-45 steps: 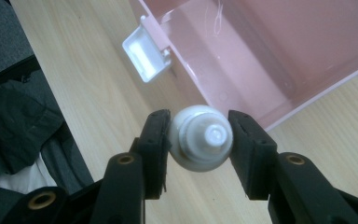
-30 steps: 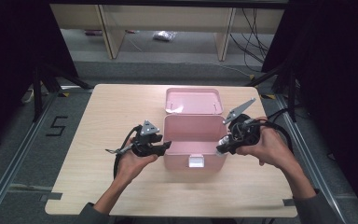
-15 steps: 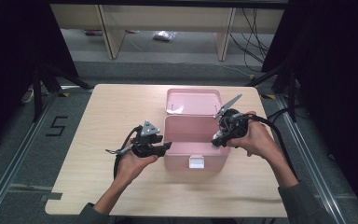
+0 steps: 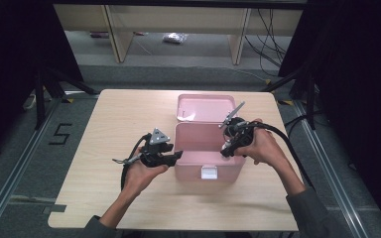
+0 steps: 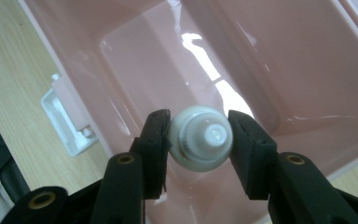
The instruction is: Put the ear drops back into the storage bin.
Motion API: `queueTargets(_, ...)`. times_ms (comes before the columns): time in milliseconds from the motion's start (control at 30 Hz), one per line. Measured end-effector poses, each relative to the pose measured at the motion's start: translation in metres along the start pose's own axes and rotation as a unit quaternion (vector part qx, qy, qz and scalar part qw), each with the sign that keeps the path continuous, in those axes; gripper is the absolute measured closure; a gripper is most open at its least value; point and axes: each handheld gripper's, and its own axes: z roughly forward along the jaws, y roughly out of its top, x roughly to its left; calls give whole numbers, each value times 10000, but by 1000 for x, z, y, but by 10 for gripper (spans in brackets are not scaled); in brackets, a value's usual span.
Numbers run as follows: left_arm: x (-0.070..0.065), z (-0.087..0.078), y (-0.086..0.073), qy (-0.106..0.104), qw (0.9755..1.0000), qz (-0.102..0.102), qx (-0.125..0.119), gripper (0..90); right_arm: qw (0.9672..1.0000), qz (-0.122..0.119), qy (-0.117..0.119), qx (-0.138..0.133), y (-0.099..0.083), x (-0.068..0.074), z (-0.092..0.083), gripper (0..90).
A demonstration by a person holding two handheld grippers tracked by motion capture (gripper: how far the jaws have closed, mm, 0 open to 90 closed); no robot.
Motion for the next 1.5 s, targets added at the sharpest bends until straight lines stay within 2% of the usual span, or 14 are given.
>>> queueTargets(500, 0, 0, 0, -2, 10000, -1, -1, 554, 9998, 2, 28, 193, 8, -3, 20, 604)
queueTargets(567, 0, 0, 0, -2, 10000, -6, -3, 554, 9998, -71, 47, 193, 8, -4, 22, 604)
queueTargets(600, 0, 0, 0, -2, 10000, -7, -5, 553, 9998, 11, 52, 212, 9, -3, 23, 604)
queueTargets(700, 0, 0, 0, -1, 10000, -4, -2, 554, 9997, -45, 101, 196, 9, -4, 28, 604)
queueTargets(733, 0, 0, 0, -1, 10000, -3, -3, 554, 9997, 14, 119, 227, 9, -4, 29, 604)
queueTargets(933, 0, 0, 0, -9, 10000, -4, -6, 554, 9993, -66, 60, 353, 7, -5, 38, 604)
queueTargets(1033, 0, 0, 0, 0, 10000, -5, -2, 554, 9993, 9, 101, 347, 9, -4, 39, 604)
queueTargets(1100, 0, 0, 0, 0, 10000, -5, -3, 553, 9993, -45, 105, 359, 10, -5, 41, 604)
queueTargets(1167, 0, 0, 0, 0, 10000, -9, -5, 553, 9992, 43, 92, 387, 10, -4, 42, 604)
queueTargets(1433, 0, 0, 0, 2, 10000, -7, -6, 553, 9990, -33, 120, 423, 11, -3, 49, 604)
queueTargets(1500, 0, 0, 0, -3, 10000, -11, -8, 553, 9989, 36, 106, 462, 11, -3, 50, 604)
